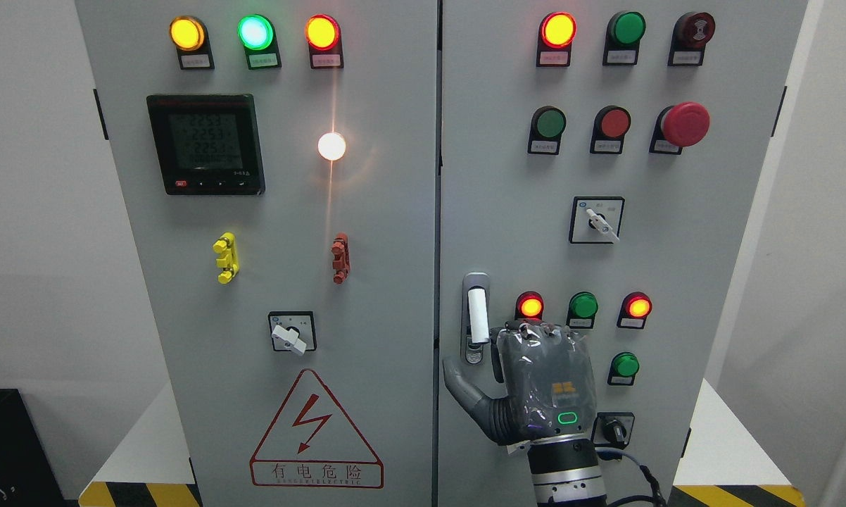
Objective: Release door handle
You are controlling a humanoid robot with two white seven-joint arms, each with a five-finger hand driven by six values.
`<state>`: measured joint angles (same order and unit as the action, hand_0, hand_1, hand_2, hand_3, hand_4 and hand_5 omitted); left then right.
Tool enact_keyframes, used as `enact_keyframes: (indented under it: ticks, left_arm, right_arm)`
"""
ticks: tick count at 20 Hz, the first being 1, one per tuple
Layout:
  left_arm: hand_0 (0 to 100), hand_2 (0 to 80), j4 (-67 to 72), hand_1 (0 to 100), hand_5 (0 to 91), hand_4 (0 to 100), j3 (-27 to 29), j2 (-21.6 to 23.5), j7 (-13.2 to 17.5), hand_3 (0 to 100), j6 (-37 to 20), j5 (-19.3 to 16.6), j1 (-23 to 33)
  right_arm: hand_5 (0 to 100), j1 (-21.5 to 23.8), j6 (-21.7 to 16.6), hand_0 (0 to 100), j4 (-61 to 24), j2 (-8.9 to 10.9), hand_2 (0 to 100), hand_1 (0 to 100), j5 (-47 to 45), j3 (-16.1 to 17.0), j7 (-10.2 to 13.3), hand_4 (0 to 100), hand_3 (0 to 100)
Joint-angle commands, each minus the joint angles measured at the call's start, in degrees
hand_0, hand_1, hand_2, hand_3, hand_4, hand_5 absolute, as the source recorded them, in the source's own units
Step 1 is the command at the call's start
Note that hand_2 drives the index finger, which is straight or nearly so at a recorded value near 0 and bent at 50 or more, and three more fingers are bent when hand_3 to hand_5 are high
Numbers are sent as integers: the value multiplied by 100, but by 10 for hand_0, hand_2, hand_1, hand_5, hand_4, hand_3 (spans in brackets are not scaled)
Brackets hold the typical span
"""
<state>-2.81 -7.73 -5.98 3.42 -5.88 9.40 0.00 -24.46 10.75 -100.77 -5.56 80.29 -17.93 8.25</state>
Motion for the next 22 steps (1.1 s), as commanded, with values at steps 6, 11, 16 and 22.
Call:
enact_keyframes:
  ticks: [6,11,16,22]
  left_arm:
    - [120,0,0,556,0,0,0,0,1,0,-9,0,44]
    - [120,0,0,556,0,0,0,0,1,0,-9,0,44]
    - [120,0,0,556,0,0,0,0,1,0,-9,0,53]
    - [120,0,0,556,0,0,0,0,1,0,-1,0,53]
  right_arm:
    - [990,-103,67,266,84,-68,971,357,-4,62,-26,947,1000]
    - [990,-129,76,270,128,-68,969,361,-4,62,-26,946,1000]
    - [992,-173,76,272,172,-76,967,365,-4,70,-34,947,1000]
    - [994,-208,93,289,259,-76,965,369,-4,79,-43,948,1000]
